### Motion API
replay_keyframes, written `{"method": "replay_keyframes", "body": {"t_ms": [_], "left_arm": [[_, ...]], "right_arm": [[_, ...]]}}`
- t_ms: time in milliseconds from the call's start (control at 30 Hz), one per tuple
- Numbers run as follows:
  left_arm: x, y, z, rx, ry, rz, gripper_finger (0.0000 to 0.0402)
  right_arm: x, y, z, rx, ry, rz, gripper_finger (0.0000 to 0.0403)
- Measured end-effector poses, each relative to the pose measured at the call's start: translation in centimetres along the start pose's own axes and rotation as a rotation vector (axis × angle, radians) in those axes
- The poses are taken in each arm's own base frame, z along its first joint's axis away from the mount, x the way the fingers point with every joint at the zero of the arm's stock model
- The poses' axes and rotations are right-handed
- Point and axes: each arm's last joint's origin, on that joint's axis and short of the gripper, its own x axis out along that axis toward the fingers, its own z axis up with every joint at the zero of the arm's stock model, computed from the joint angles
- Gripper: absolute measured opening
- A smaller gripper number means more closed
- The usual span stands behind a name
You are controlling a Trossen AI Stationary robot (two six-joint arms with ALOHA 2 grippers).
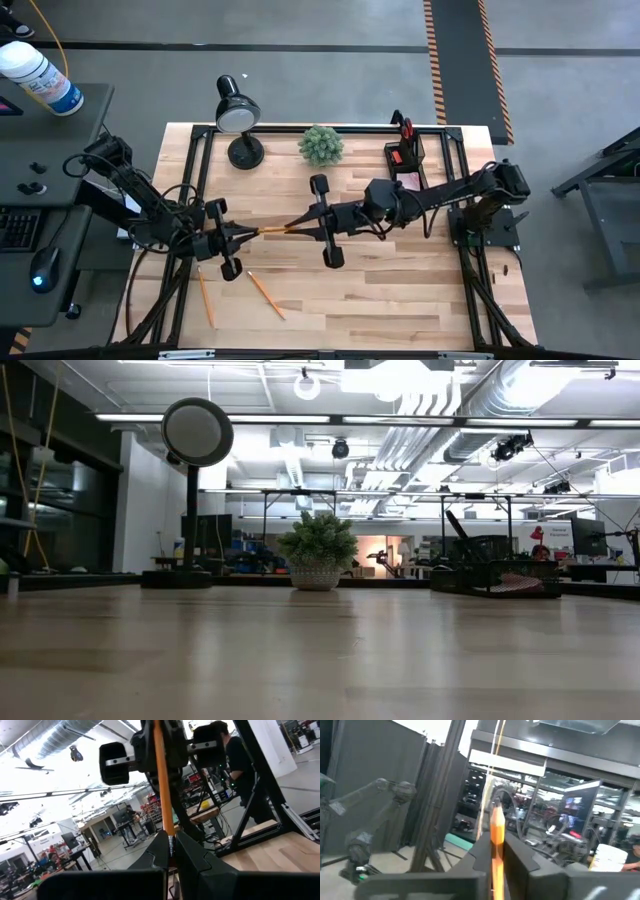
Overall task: Pick and place office supplies into organizer
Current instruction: Put the right pencil into the desk organizer
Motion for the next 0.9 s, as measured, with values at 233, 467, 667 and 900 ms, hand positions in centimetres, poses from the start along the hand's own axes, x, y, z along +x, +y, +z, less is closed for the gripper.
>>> {"method": "replay_keyframes", "body": {"t_ms": [233, 467, 667, 900], "left_arm": [[0.0, 0.0, 0.0, 0.023, 0.002, 0.001, 0.0000], [0.0, 0.0, -0.2, 0.067, 0.057, 0.036, 0.0026], [0.0, 0.1, -0.6, 0.085, 0.143, 0.094, 0.0065], [-0.1, 0.3, -0.7, 0.087, 0.203, 0.145, 0.0099]], "right_arm": [[0.0, 0.1, -0.1, -0.013, 0.011, 0.015, 0.0017], [-0.4, -0.3, 0.4, -0.046, 0.065, -0.059, 0.0017], [-1.8, -1.1, 2.6, -0.065, 0.131, -0.177, 0.0017], [-2.7, -1.5, 2.7, -0.112, 0.275, -0.330, 0.0017]]}}
